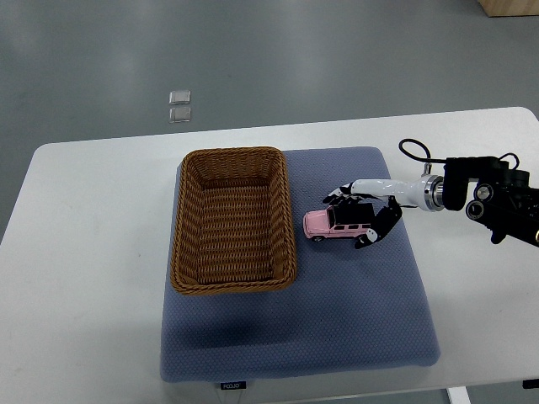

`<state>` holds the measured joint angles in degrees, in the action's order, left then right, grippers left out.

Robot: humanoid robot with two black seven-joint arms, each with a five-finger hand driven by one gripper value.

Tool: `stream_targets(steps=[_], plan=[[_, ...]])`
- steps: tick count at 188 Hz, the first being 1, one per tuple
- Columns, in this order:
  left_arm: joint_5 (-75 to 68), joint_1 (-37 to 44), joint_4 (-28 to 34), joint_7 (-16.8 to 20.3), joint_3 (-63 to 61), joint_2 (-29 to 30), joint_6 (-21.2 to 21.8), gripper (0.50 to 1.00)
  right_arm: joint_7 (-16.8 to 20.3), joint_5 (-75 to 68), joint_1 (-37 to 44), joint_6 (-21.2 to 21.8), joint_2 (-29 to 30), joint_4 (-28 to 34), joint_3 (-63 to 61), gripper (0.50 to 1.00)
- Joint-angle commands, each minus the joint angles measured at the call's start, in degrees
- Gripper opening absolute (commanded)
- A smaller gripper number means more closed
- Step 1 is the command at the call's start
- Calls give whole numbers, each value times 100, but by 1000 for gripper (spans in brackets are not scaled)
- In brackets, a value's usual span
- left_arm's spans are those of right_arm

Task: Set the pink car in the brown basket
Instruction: 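Close the right hand fingers around the pink car's body, then lift the pink car with the right hand toward the basket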

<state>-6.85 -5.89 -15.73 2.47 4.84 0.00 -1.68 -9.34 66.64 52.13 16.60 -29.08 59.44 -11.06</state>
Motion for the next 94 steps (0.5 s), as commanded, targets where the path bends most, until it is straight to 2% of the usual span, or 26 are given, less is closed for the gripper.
stream_targets(steps=[1, 15, 41, 49, 55, 67, 71, 94], plan=[[-1, 0, 0, -1, -9, 0, 1, 1000, -24, 78, -80, -139, 34, -11, 7, 903], [-1, 0, 0, -1, 0, 0, 1, 1000, -50, 104, -98, -219, 43, -11, 34, 889], [-1, 0, 0, -1, 8, 0, 1, 1000, -129, 122, -133, -271, 43, -20, 165, 787], [-1, 0, 0, -1, 8, 0, 1, 1000, -155, 157, -133, -342, 43, -20, 174, 740], [-1, 0, 0, -1, 8, 0, 1, 1000, -173, 253, -133, -394, 43, -20, 183, 674], [-1, 0, 0, -1, 8, 0, 1, 1000, -182, 376, -133, -430, 43, -20, 174, 621], [-1, 0, 0, -1, 0, 0, 1, 1000, -191, 412, -124, -438, 43, -20, 183, 582], [-1, 0, 0, -1, 0, 0, 1, 1000, -252, 438, -72, -438, -10, -11, 165, 507]])
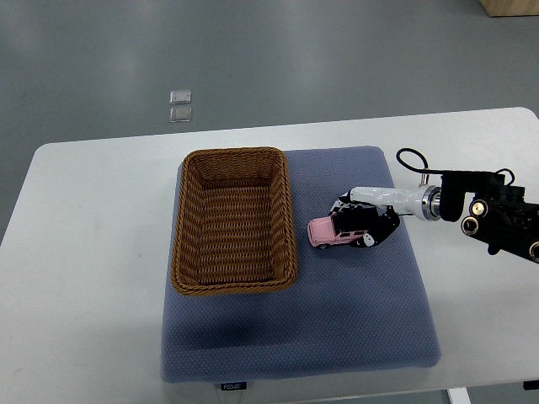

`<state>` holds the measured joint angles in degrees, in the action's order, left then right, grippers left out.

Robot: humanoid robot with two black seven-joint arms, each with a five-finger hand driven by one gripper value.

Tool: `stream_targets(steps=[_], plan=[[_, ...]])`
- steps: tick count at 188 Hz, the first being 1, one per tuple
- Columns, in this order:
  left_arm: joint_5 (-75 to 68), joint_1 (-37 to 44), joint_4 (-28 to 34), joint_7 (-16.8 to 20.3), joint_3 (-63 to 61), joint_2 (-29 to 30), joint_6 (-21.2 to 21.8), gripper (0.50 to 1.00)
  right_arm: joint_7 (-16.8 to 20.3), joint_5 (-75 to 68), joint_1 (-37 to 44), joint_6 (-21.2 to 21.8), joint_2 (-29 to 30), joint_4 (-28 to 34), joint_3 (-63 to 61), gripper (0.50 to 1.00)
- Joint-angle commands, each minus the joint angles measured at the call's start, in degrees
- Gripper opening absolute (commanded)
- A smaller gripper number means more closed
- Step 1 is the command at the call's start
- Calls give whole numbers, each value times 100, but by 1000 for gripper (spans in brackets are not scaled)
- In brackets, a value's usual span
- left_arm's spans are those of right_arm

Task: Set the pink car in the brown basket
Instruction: 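Lift the pink car with the right hand toward the basket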

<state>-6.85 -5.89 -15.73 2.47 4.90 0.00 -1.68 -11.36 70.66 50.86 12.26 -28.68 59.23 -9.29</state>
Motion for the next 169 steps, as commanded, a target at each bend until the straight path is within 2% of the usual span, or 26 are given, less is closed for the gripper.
stream_targets(steps=[1, 63, 106, 138, 169], plan=[[-1, 0, 0, 0, -7, 0, 1, 1000, -50, 35, 64, -4, -67, 9, -11, 507], [-1, 0, 0, 0, -7, 0, 1, 1000, -156, -105, 530, 66, -621, 115, -91, 500], [-1, 0, 0, 0, -7, 0, 1, 1000, -164, -140, 952, 198, -771, 264, -117, 500], [-1, 0, 0, 0, 2, 0, 1, 1000, -156, -492, 1339, 321, -551, 220, -99, 500], [-1, 0, 0, 0, 2, 0, 1, 1000, -129, -632, 1620, 321, 381, -193, -3, 500]])
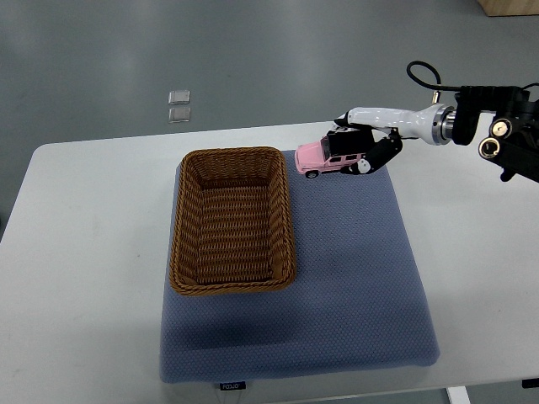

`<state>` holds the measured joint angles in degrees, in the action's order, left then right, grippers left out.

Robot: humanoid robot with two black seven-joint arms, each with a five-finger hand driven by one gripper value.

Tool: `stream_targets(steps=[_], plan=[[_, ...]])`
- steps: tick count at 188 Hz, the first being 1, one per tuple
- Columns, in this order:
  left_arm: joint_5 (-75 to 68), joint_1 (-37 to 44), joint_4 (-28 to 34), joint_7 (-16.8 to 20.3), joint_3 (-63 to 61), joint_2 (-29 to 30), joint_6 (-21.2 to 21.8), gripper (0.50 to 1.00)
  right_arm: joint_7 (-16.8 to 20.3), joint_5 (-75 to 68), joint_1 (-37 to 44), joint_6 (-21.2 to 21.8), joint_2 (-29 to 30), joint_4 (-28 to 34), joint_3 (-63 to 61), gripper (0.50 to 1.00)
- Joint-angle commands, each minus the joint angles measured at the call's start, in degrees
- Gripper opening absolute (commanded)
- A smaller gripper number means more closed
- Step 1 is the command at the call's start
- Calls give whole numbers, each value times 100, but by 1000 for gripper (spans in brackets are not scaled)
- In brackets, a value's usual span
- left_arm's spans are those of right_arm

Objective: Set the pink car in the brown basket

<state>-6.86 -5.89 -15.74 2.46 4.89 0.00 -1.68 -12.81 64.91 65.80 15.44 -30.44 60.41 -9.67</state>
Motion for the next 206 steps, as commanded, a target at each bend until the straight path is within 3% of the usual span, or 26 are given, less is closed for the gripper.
stream_targets(steps=[1, 54, 79, 101, 138, 155, 188, 206], plan=[[0, 0, 1, 0, 3, 0, 1, 1000, 16, -58, 135, 3, 626, -363, 44, 500], [0, 0, 1, 0, 3, 0, 1, 1000, 25, -31, 126, -226, 2480, -1734, 378, 500], [0, 0, 1, 0, 3, 0, 1, 1000, 25, 13, 47, -296, 2859, -1989, 457, 500], [0, 0, -8, 0, 3, 0, 1, 1000, 7, 13, -41, -490, 2982, -2051, 580, 552], [0, 0, -8, 0, 3, 0, 1, 1000, -19, -14, -234, -542, 3017, -2060, 650, 868], [0, 0, -8, 0, 3, 0, 1, 1000, -72, -31, -296, -542, 3008, -2060, 589, 897], [0, 0, -8, 0, -6, 0, 1, 1000, -134, -84, -278, -674, 2912, -2051, 422, 901], [0, 0, -8, 0, -6, 0, 1, 1000, -204, -233, -278, -692, 2763, -2033, -316, 899]])
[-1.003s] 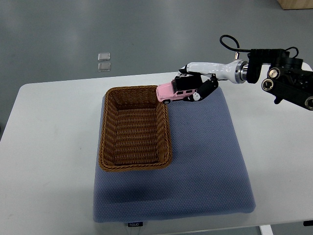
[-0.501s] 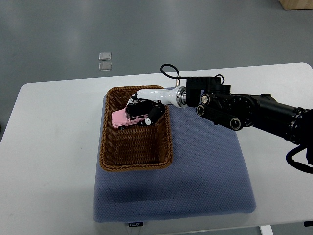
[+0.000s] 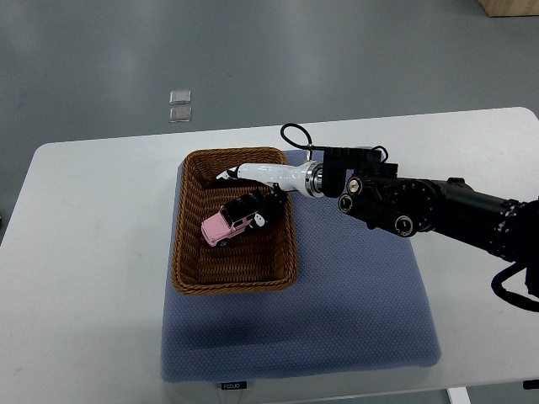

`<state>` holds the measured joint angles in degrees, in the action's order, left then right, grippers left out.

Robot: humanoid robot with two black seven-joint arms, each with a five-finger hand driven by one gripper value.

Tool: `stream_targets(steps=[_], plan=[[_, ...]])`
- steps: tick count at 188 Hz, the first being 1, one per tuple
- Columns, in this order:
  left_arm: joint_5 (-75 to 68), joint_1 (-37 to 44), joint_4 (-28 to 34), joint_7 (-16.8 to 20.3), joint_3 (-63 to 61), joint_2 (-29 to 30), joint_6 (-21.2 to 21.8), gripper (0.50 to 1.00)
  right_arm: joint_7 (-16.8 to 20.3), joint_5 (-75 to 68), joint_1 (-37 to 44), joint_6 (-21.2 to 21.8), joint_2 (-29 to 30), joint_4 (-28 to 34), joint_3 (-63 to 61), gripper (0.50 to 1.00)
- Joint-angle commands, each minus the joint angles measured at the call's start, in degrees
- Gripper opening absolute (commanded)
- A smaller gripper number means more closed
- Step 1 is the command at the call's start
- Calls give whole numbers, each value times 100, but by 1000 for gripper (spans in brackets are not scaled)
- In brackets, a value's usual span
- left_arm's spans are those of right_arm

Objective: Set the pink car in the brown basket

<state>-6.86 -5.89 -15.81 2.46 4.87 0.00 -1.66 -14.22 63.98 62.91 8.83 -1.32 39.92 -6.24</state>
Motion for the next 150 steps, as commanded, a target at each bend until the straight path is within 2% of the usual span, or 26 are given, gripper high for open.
stream_targets(steps=[1, 19, 43, 66, 79, 112, 150], plan=[[0, 0, -2, 0, -3, 0, -1, 1000, -63, -140, 11, -31, -149, 16, -659, 899], [0, 0, 7, 0, -3, 0, -1, 1000, -72, -553, -112, -4, -413, 42, -1555, 899], [0, 0, -2, 0, -3, 0, -1, 1000, -107, -1617, -675, -13, -536, 69, -2900, 899], [0, 0, -2, 0, -3, 0, -1, 1000, -432, -2890, -1404, 4, -448, 69, -4332, 899], [0, 0, -2, 0, -3, 0, -1, 1000, -494, -3663, -1773, 57, -439, 69, -4912, 901], [0, 0, -2, -9, -3, 0, -1, 1000, -511, -5325, -2292, 303, -430, 60, -5255, 913], [0, 0, -2, -9, -3, 0, -1, 1000, -696, -5598, -2485, 453, -421, 7, -5273, 913]])
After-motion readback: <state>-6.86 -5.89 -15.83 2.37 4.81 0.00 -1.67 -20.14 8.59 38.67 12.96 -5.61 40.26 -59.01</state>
